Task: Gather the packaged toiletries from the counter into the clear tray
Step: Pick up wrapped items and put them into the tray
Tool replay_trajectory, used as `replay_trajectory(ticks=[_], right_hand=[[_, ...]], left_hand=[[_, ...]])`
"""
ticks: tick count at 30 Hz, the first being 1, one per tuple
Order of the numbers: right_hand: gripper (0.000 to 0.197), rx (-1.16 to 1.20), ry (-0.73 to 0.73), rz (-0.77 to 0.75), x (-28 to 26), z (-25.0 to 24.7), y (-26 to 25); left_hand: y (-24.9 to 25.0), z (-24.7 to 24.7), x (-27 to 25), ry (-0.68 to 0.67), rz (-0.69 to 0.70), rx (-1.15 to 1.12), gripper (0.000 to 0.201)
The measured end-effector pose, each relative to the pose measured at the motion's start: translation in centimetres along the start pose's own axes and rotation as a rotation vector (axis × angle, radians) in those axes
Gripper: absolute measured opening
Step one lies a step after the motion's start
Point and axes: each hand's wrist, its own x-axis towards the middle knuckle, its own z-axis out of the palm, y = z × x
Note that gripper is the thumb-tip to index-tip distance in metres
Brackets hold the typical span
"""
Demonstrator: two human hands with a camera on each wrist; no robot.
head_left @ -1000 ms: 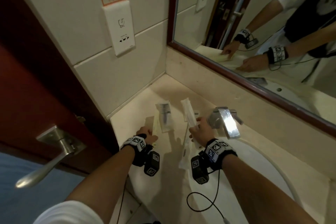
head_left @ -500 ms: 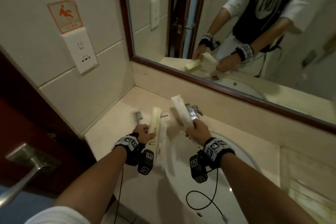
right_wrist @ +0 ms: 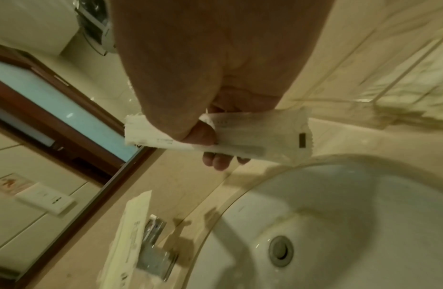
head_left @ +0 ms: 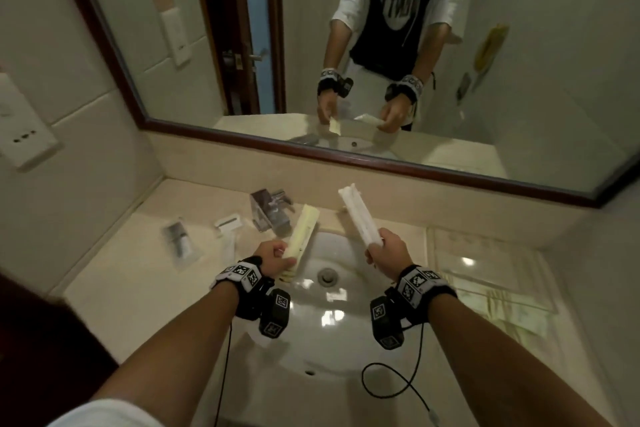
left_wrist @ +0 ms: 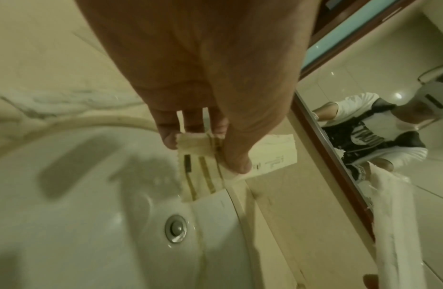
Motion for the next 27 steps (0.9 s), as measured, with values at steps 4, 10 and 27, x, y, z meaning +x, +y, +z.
replay_trajectory(ticks=[4, 10, 27], right_hand=[[0.019, 0.009, 0.055, 0.013, -1.6, -3.8, 3.9], [0.017, 0.017, 0.179, 0.073, -4.5, -9.2, 9.4], [0.021, -0.01, 0.329, 0.289, -11.4, -20.0, 21.4]], left_hand=[[2.7, 4.1, -0.4, -0.066, 0.047, 0.071, 0.034], [6.1, 10.6, -0.7, -0.147, 0.088, 0.13, 0.032], [15.7, 26.3, -4.5, -0.549, 0.07, 0.083, 0.019]])
